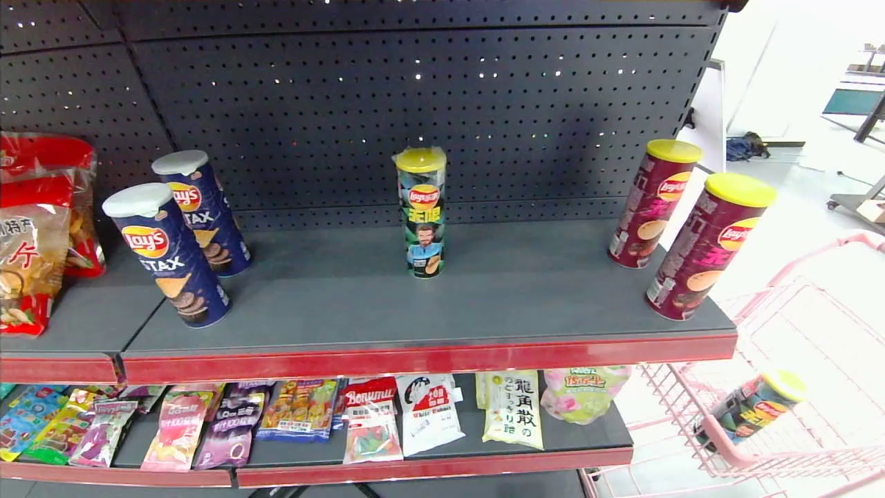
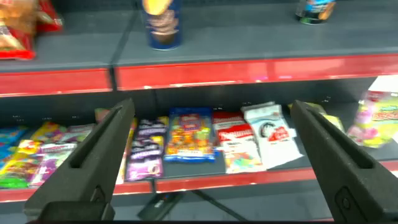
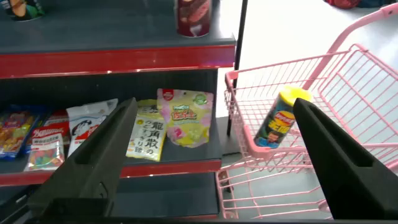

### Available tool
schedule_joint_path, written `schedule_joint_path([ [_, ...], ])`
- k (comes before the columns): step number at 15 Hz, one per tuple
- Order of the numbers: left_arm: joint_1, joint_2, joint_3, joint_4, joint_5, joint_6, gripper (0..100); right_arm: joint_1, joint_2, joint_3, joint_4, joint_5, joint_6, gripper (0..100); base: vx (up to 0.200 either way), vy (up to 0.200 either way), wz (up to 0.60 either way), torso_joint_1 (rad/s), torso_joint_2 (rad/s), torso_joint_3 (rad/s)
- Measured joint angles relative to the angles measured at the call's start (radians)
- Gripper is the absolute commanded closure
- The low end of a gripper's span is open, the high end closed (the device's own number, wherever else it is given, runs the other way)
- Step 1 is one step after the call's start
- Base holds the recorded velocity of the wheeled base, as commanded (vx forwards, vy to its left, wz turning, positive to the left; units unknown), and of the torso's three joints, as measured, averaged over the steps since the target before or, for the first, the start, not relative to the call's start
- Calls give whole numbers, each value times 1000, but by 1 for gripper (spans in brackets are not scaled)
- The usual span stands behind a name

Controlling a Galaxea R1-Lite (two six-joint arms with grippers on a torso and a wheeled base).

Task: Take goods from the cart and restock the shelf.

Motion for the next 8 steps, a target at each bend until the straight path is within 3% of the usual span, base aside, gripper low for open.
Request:
schedule_joint_path([
  [8, 0, 0, 0, 1, 4, 0, 0, 0, 0, 0, 1, 3, 0, 0, 0, -200, 0, 4, 3, 2],
])
